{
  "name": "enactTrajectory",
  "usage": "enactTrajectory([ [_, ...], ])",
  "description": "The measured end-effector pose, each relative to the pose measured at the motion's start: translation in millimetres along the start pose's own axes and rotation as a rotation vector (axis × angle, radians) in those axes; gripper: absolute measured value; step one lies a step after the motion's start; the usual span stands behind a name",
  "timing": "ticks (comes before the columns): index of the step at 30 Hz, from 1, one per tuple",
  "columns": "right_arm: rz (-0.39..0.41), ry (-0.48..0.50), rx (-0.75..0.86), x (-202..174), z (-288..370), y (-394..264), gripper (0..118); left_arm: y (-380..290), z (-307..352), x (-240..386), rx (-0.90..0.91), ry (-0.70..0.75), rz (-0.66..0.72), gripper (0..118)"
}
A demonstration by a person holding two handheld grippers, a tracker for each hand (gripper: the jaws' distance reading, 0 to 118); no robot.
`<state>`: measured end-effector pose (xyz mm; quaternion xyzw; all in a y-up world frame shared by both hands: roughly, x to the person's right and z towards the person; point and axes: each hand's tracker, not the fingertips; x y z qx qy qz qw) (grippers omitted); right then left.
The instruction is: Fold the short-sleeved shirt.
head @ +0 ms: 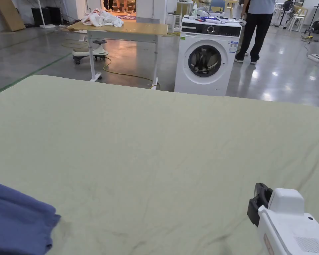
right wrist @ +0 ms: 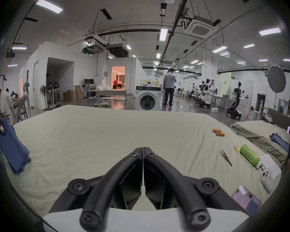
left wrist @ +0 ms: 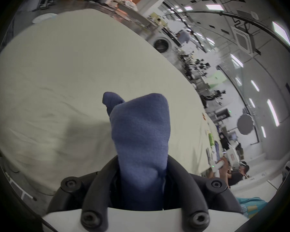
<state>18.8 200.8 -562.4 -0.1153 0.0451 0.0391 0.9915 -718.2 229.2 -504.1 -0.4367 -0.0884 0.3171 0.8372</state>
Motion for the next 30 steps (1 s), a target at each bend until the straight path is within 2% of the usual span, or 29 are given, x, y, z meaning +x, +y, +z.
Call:
enactTrajectory([
  [3,-0.005,-0.016,0.0,6.3,-0.1,1.1,0,14.2,15.3,-19.8,-0.007,0.102,0.027,18],
  [4,-0.004,-0.021,-0.001,7.6,0.2,0.3,0,-11.5,18.3,29.4,-0.007,0.142,0.039,18],
  [11,0.0,-0.026,-0.033,9.2,1.4,-10.2,0,-1.7,6.9,1.7,-0.089,0.328,0.028,22],
  [15,0.003,-0.021,-0.051,8.8,1.7,-12.9,0,4.2,0.5,-6.3,-0.079,0.544,-0.054,56],
  [16,0.003,-0.019,-0.051,8.8,2.0,-12.9,0,9.2,1.5,-15.7,-0.066,0.572,-0.063,57],
  [19,0.007,-0.016,-0.051,9.3,1.7,-12.1,0,12.0,8.1,-20.7,-0.052,0.618,-0.037,57],
  [23,0.01,-0.008,-0.051,8.7,0.6,-9.8,0,11.7,14.3,-16.0,0.013,0.769,-0.108,57],
  [26,0.006,-0.003,-0.047,8.1,0.6,-10.1,0,6.1,12.5,-10.6,0.089,0.748,-0.119,56],
  [29,0.0,0.004,-0.046,6.6,1.6,-11.3,0,-8.3,0.2,2.6,0.185,0.669,-0.194,46],
  [30,-0.002,0.006,-0.045,5.8,2.5,-11.7,0,-16.6,-7.4,9.0,0.213,0.645,-0.218,36],
])
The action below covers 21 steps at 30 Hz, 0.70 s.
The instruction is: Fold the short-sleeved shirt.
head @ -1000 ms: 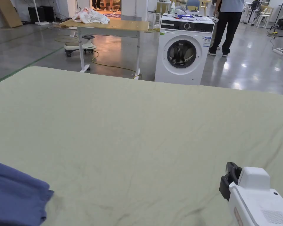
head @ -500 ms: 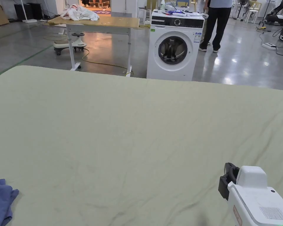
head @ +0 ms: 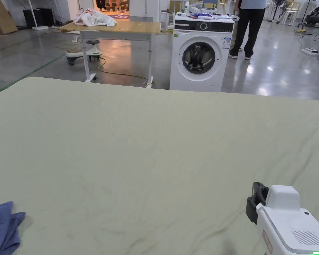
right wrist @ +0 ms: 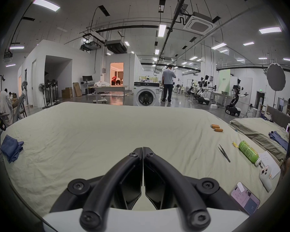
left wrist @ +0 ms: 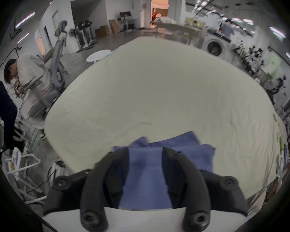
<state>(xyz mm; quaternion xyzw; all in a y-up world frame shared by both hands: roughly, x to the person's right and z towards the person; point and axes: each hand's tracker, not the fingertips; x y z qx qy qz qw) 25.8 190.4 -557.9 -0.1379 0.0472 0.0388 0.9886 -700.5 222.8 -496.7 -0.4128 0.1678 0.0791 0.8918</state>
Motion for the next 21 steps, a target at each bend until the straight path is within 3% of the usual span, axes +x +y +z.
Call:
enactTrajectory([
  [2,-0.008,0.004,-0.003,-1.1,0.5,-1.3,0,-14.2,21.2,44.6,0.054,-0.046,-0.006,21],
  [6,-0.014,0.012,-0.004,-3.6,1.4,-5.3,0,-40.5,20.2,100.1,0.198,-0.132,-0.023,3],
  [10,-0.025,0.014,-0.001,-4.3,3.0,-7.8,0,-68.1,30.5,167.7,0.349,-0.137,-0.135,0],
  [13,-0.039,0.013,0.002,-4.6,4.7,-9.0,0,-83.0,40.0,208.7,0.44,-0.197,-0.078,0],
  [21,-0.071,0.01,0.009,-6.4,9.4,-11.3,0,-108.1,53.9,302.8,0.55,-0.182,-0.112,0],
])
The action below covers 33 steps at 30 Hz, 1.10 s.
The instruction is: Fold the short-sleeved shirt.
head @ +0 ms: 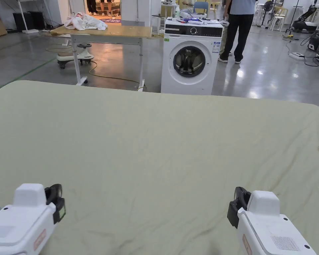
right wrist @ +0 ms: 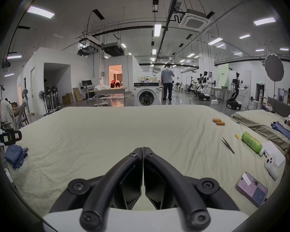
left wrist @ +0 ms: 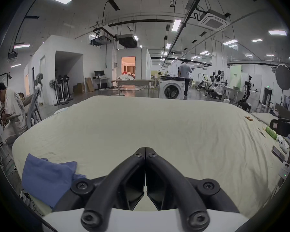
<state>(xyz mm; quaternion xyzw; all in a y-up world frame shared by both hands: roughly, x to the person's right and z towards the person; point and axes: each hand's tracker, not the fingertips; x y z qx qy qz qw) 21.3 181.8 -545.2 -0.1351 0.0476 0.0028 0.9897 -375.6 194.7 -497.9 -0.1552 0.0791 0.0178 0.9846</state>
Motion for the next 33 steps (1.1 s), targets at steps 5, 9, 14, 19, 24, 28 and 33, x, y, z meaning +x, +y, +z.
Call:
enactTrajectory([
  [5,-0.01,-0.003,0.01,-2.3,3.0,1.3,0,0.3,-8.3,29.3,0.069,-0.024,-0.049,0],
  [9,-0.007,-0.001,0.028,-4.8,4.6,3.7,0,12.7,-5.8,49.1,0.115,-0.043,-0.037,0],
  [14,0.036,0.0,0.043,-6.8,5.3,9.5,0,19.0,-5.9,68.0,0.162,-0.044,-0.093,0],
  [19,0.02,-0.018,0.059,-2.9,6.0,13.8,0,22.0,-7.1,77.3,0.179,-0.044,-0.119,0],
  [24,0.018,-0.027,0.076,-3.8,7.7,17.6,0,22.3,-6.6,79.4,0.185,-0.051,-0.105,0],
  [28,0.017,-0.024,0.083,-5.0,8.2,19.2,0,22.1,-4.0,78.8,0.195,-0.048,-0.105,0],
  [33,0.011,-0.019,0.079,-7.1,8.2,17.4,0,21.2,-3.6,78.4,0.188,-0.04,-0.109,0],
])
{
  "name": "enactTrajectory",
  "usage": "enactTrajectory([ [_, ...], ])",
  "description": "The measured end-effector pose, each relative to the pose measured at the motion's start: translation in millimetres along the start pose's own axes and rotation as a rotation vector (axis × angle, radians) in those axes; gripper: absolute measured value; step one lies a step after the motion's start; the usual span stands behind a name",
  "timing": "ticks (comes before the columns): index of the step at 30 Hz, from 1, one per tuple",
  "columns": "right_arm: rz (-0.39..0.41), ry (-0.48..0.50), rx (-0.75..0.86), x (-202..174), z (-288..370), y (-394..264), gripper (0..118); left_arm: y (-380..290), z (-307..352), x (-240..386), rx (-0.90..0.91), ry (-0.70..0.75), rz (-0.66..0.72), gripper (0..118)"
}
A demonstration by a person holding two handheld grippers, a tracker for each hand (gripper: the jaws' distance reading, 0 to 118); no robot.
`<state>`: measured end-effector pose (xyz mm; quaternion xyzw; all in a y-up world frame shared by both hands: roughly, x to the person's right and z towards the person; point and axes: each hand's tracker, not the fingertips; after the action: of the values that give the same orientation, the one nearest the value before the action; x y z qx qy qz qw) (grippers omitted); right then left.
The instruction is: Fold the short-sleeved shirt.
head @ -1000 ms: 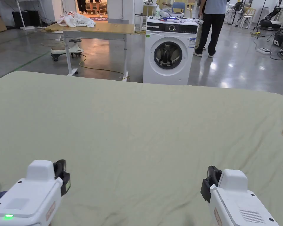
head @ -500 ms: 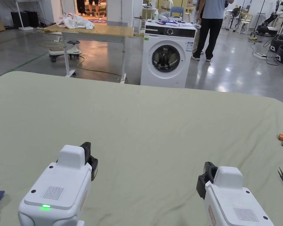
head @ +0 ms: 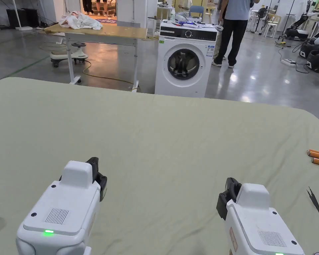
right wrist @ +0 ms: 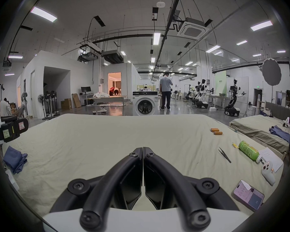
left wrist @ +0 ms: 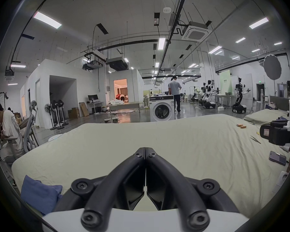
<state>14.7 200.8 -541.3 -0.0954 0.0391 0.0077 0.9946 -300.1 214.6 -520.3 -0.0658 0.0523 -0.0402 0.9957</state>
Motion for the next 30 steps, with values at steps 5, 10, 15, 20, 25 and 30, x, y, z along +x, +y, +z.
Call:
enactTrajectory([
  [5,-0.005,0.004,-0.008,-4.5,1.0,-4.7,0,-3.6,-1.1,-2.1,-0.016,0.003,0.004,0],
  [10,-0.003,0.004,0.002,-11.2,4.8,-8.6,5,-7.9,-1.9,-5.9,-0.022,0.01,0.023,16],
  [15,0.015,-0.009,0.015,-15.1,3.0,-8.8,66,-6.9,-1.5,-8.9,-0.025,0.016,0.051,48],
  [20,0.031,-0.026,0.043,-16.3,2.0,-6.1,79,-4.5,-0.4,-9.5,-0.009,0.045,0.032,77],
  [25,0.025,-0.032,0.061,-15.9,0.2,-0.6,83,-1.4,-1.2,-9.4,0.007,0.04,0.011,81],
  [30,0.014,-0.032,0.066,-13.5,-2.4,5.9,86,1.7,-0.9,-9.6,0.028,0.024,0.014,86],
])
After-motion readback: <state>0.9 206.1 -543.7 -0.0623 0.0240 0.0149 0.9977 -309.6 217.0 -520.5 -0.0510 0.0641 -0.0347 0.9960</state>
